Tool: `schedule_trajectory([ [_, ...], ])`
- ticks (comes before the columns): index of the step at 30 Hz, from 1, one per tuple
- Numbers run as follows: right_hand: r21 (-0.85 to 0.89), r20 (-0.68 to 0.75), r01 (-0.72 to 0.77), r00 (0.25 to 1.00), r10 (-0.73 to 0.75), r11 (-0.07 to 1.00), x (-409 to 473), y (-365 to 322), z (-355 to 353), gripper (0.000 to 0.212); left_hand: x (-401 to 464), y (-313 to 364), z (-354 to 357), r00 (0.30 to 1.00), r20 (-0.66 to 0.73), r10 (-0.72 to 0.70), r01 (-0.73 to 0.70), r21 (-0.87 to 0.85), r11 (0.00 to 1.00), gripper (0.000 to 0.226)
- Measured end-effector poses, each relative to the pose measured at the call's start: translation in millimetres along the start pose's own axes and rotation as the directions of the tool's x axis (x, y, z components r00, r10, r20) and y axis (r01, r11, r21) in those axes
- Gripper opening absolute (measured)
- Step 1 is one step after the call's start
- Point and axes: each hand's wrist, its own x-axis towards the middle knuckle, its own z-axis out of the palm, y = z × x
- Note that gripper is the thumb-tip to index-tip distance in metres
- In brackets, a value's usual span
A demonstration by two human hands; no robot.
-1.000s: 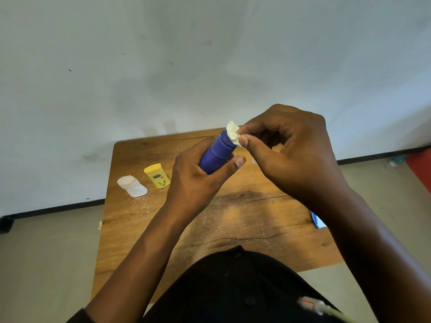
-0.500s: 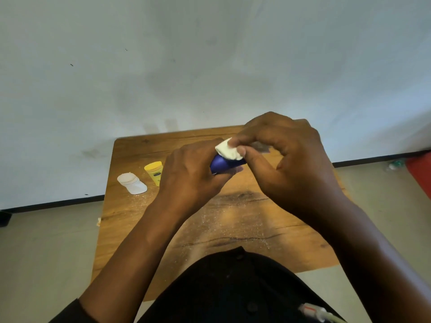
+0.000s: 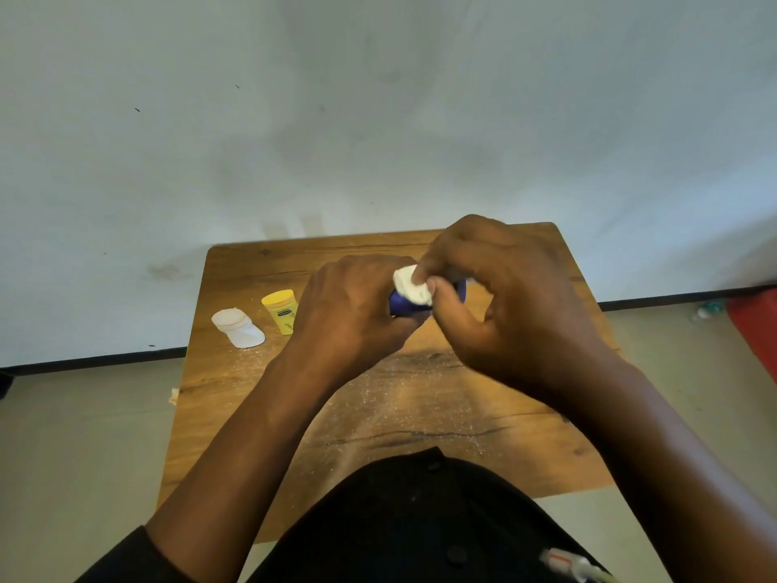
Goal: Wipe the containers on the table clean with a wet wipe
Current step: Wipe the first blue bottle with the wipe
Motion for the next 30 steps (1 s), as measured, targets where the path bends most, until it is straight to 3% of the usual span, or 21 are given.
schedule_trajectory([
  [2,-0.025,0.037,0.112,0.993,-0.111,0.993,-3.2,-3.7,0.4,0.010,0.7,-1.3,-1.3,1.000,0.000,0.011,-0.011,0.016,1.000,0.012],
  [4,-0.019,0.049,0.134,0.990,-0.133,0.991,-3.7,-2.0,0.8,0.010,0.6,-2.2,-0.5,1.000,0.008,0.006,-0.006,-0.004,1.000,0.012],
  [9,0.062,-0.062,-0.091,0.994,0.095,0.994,0.5,2.7,2.6,0.015,-2.1,3.1,-0.4,0.998,0.028,-0.061,0.061,0.003,0.998,0.025],
  [15,0.021,0.074,0.112,0.991,-0.113,0.994,-5.8,-0.5,-0.9,0.009,-1.3,-0.4,-0.9,0.999,-0.016,0.030,-0.031,-0.055,0.998,0.009],
  [20,0.220,0.131,-0.157,0.983,0.130,0.963,-2.1,4.3,-3.8,0.010,-4.0,0.1,0.1,0.999,-0.032,0.002,-0.003,-0.018,1.000,0.027],
  [22,0.241,0.143,-0.185,0.978,0.153,0.953,-2.4,6.3,-4.0,0.011,-5.7,0.6,1.4,0.999,-0.034,-0.004,0.003,-0.027,1.000,0.029],
  [24,0.217,0.136,-0.158,0.982,0.131,0.963,-1.8,9.5,-5.2,0.012,-6.9,1.1,-0.3,0.998,0.057,-0.038,0.042,-0.071,0.997,0.043],
  [27,0.230,0.166,-0.099,0.984,0.061,0.968,-0.2,20.1,-9.3,0.015,-7.2,-4.8,-8.8,0.930,0.368,-0.021,0.119,-0.247,0.962,0.054],
  [30,0.367,0.225,-0.084,0.974,-0.001,0.927,0.9,29.5,-14.5,0.020,-6.2,-21.1,-20.3,0.817,0.567,0.103,0.307,-0.579,0.755,0.068],
])
